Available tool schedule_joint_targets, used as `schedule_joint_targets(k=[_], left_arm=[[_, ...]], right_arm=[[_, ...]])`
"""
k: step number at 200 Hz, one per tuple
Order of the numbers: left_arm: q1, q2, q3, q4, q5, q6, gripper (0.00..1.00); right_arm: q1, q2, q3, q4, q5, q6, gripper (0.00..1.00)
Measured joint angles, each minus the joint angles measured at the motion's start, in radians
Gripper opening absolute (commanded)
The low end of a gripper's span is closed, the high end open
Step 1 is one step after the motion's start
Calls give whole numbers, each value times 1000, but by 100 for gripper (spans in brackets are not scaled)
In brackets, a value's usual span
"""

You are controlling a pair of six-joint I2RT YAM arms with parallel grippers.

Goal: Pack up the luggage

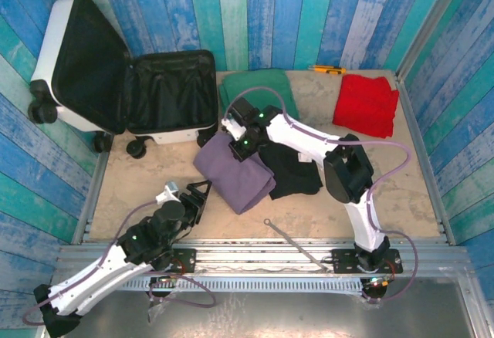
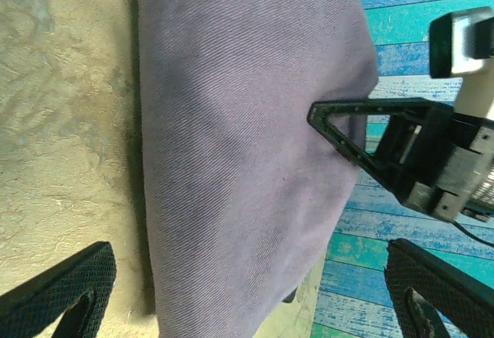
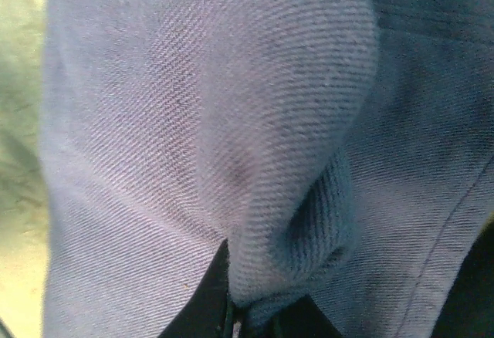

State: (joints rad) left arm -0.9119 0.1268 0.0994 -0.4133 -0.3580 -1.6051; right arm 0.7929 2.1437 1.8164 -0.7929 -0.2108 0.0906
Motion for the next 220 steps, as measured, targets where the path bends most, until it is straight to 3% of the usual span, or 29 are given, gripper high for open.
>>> schedule_joint_targets(k=[32, 75, 127, 165, 220], left_arm=[[0, 58, -10, 71, -9, 0, 94], [0, 201, -51, 228, -35, -4, 94], [11, 472, -88, 413, -51, 45, 94], [107, 728, -56, 645, 20, 147, 94], [134, 1022, 14, 902, 95, 216, 95]], right_arm=[[-26, 30, -32, 13, 62, 0, 1], [-34, 34, -87, 58, 98, -1, 12], [-50, 34, -127, 115, 71, -1, 14], [-63, 22, -161, 154, 44, 0, 14], [-65, 3, -197, 192, 43, 0, 15]])
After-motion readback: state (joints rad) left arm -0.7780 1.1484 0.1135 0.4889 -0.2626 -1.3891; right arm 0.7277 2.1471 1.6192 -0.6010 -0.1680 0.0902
